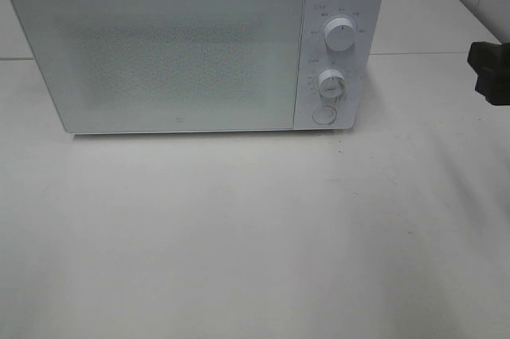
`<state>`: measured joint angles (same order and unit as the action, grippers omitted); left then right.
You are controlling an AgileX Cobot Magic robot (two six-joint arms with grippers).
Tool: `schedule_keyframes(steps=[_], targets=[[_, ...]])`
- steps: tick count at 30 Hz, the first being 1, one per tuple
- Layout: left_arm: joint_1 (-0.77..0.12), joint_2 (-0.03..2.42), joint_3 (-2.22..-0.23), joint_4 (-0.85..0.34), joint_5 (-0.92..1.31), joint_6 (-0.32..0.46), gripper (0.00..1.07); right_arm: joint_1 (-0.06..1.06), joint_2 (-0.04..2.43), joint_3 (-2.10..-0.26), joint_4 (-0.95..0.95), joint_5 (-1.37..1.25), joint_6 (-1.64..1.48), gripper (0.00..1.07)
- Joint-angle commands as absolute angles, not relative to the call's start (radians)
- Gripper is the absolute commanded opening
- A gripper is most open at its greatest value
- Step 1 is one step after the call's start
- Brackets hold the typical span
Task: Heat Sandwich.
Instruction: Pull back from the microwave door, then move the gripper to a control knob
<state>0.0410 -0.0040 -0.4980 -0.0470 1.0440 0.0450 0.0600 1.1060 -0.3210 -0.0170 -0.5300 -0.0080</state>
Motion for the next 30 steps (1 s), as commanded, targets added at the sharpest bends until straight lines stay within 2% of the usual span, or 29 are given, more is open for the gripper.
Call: schedule_keyframes(steps=[1,7,15,25,30], targets=[[0.044,-0.031,-0.494,-0.054,1.028,0.045,1.01,0.061,1.159,-0.303,0.023,-0.653,-0.060,0.76],[0.044,-0.031,-0.494,-0.054,1.028,0.045,1.01,0.114,1.237,-0.277,0.126,-0.786,-0.083,0.76],[0.044,-0.031,-0.494,-0.054,1.028,0.045,1.01,0.376,1.420,-0.269,0.414,-1.007,-0.272,0.76],[0.044,-0.031,-0.494,-0.054,1.028,0.045,1.01,0.568,1.579,-0.270,0.555,-1.253,-0.267,0.76],[0.044,-0.031,-0.494,-0.054,1.028,0.045,1.01,0.635,1.630,-0.289,0.634,-1.277,-0.267,0.76]])
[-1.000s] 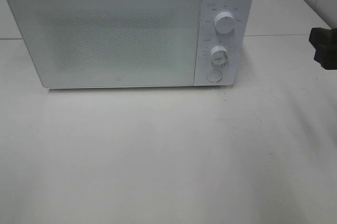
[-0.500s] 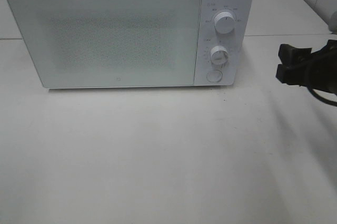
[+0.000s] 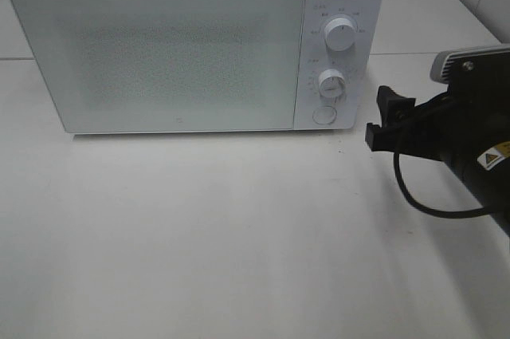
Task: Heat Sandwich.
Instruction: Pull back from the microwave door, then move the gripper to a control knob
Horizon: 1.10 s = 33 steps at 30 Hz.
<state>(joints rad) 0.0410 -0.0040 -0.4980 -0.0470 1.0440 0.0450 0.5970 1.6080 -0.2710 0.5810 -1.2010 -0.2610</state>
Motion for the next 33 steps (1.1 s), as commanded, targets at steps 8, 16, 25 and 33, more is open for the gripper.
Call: schedule_keyframes(steps=[8,16,25,33], targets=[[0.044,-0.031,-0.494,-0.054,1.028,0.045,1.01,0.748,1.716,-0.346,0.714,-1.278,-0.266,0.76],[0.044,-0.031,-0.494,-0.054,1.028,0.045,1.01,0.771,1.761,-0.391,0.745,-1.275,-0.266,0.76],[0.044,-0.031,-0.494,-0.054,1.028,0.045,1.01,0.770,1.766,-0.395,0.742,-1.275,-0.266,0.76],[0.044,-0.031,-0.494,-0.054,1.028,0.045,1.01,0.768,1.828,-0.456,0.742,-1.250,-0.266,0.76]])
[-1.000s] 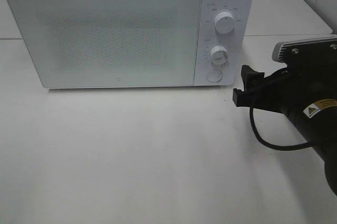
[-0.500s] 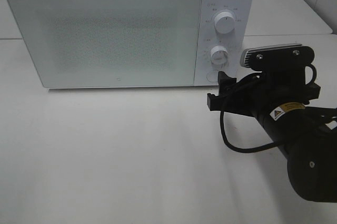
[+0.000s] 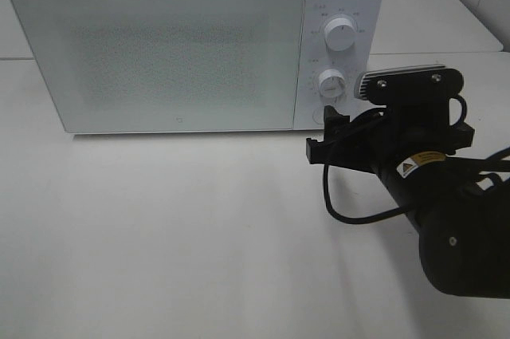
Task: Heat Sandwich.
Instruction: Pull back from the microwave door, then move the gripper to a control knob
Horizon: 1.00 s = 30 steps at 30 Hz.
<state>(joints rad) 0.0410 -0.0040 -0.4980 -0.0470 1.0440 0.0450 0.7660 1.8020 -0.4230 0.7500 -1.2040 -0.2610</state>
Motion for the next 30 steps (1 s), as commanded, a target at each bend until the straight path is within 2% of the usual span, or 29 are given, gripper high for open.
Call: schedule_keyframes(steps=[1,30], targets=[[0.044,-0.031,-0.494,-0.054,1.028,0.045,1.01,0.768,1.851,-0.479,0.742,-1.247,-0.266,0.76],[0.044,-0.031,-0.494,-0.054,1.028,0.045,1.01,0.616,2.039,-0.746,0.635,-1.164,-0.217,0.76]])
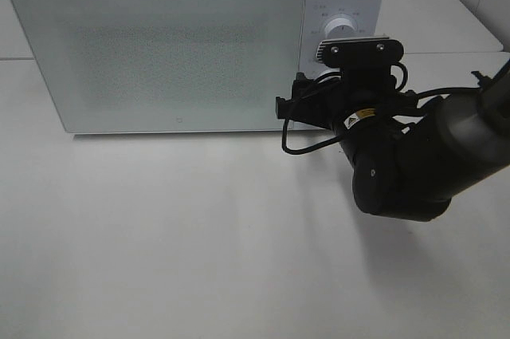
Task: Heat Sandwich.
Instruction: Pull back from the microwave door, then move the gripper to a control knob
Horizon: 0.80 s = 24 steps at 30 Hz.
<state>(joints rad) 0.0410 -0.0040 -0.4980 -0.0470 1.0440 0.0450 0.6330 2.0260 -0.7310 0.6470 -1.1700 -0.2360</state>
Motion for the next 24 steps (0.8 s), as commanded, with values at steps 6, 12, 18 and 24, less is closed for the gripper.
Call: schedule_keyframes(steps=[6,12,18,24], targets=[[0.044,-0.031,-0.494,-0.054,1.028,0.045,1.01,0.616,2.049,-0.747,0.639,-1.167,-0.210,0.76],[0.044,-0.031,-0.494,-0.054,1.028,0.045,1.01,0.616,2.049,-0.752,0.636,-1.164,-0.210,0.76],[0.044,-0.031,-0.494,-0.054,1.028,0.045,1.01,0.616,2.052,-0.758,0.635,-1.164,-0.207,0.76],[0.044,-0.031,-0.494,-0.054,1.028,0.045,1.01,0.616,2.068,-0.761,0.636,-1.165,-0.204,0.76]])
